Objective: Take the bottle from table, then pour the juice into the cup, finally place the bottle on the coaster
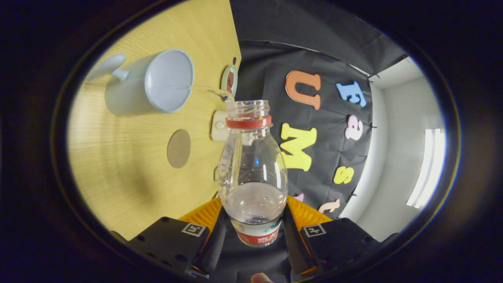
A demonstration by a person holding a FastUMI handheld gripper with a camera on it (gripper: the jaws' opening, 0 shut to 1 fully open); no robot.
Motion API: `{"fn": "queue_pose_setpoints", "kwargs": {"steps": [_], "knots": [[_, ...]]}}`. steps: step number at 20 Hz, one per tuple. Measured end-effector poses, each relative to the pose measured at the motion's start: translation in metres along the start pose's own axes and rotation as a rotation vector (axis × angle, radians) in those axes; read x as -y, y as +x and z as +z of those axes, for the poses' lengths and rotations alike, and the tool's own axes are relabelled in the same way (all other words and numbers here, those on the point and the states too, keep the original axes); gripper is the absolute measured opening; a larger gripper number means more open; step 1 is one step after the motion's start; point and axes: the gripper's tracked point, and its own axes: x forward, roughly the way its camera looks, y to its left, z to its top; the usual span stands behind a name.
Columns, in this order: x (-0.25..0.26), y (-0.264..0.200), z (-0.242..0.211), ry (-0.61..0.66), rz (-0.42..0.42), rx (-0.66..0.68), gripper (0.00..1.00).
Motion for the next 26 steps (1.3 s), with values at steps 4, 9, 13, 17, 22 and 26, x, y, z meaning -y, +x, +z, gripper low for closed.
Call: {"fn": "queue_pose_setpoints", "kwargs": {"steps": [4,9,13,17,22,26], "knots": [[0.0011,0.0003,-0.0003,-0.007,-0.001,0.003,0.75],[0.0039,-0.0005,-0.0011,-0.017,-0.005,0.004,0.75],[0.0067,-0.0006,-0.0018,-0.031,-0.012,0.006,0.75],[0.0095,-0.0012,-0.0037,-0.041,-0.015,0.006,0.75],[0.0097,-0.001,-0.0023,-0.058,-0.015,0.006,0.75],[0.0098,-0.0016,0.0001,-0.076,-0.013,0.011,0.75]]}}
